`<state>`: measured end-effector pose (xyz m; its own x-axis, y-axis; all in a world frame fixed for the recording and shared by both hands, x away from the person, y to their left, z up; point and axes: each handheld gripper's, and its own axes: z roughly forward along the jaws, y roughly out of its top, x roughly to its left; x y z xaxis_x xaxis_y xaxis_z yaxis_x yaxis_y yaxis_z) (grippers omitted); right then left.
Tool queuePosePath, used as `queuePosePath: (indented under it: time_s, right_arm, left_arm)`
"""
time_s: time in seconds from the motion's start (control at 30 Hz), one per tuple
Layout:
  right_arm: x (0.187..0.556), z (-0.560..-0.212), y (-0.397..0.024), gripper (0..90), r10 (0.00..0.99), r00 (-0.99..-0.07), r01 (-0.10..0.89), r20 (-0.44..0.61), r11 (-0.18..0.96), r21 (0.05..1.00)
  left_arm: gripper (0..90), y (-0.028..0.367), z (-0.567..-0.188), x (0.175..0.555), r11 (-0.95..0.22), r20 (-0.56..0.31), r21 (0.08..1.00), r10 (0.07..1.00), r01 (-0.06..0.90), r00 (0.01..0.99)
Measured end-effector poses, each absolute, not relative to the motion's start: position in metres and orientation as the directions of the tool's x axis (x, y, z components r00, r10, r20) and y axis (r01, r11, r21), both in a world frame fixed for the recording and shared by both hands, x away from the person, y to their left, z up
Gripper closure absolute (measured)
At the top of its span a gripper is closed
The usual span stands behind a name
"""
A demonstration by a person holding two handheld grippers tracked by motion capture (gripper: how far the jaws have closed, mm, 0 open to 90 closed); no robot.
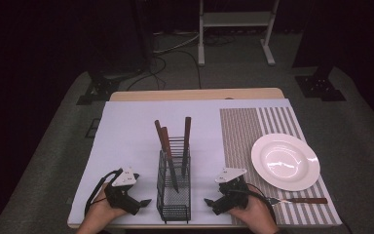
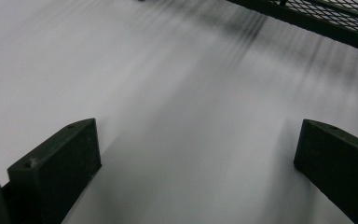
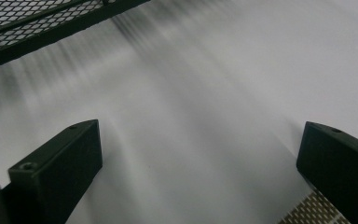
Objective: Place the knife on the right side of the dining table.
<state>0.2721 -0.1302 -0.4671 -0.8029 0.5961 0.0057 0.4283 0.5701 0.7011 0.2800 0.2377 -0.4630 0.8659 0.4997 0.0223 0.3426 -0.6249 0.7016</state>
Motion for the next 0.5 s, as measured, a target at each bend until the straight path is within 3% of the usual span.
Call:
queuePosePath:
  time_s: [0.17,0.27,0.5]
  right_arm:
    - [0.272,-0.466,-0.129,0.0,0.605,-0.796,0.440,0.011,0.566,0.698]
    - [0.272,-0.462,-0.130,7.5,0.606,-0.795,0.445,0.008,0.575,0.687]
    - [0.274,-0.453,-0.136,12.7,0.584,-0.811,0.443,0.042,0.565,0.697]
  left_arm:
    - [0.0,0.238,-0.463,0.280,-0.624,0.022,0.702,0.500,0.343,0.866]
    - [0.0,0.238,-0.463,0.280,-0.625,0.022,0.702,0.500,0.342,0.866]
    - [0.0,0.238,-0.463,0.280,-0.625,0.022,0.702,0.500,0.342,0.866]
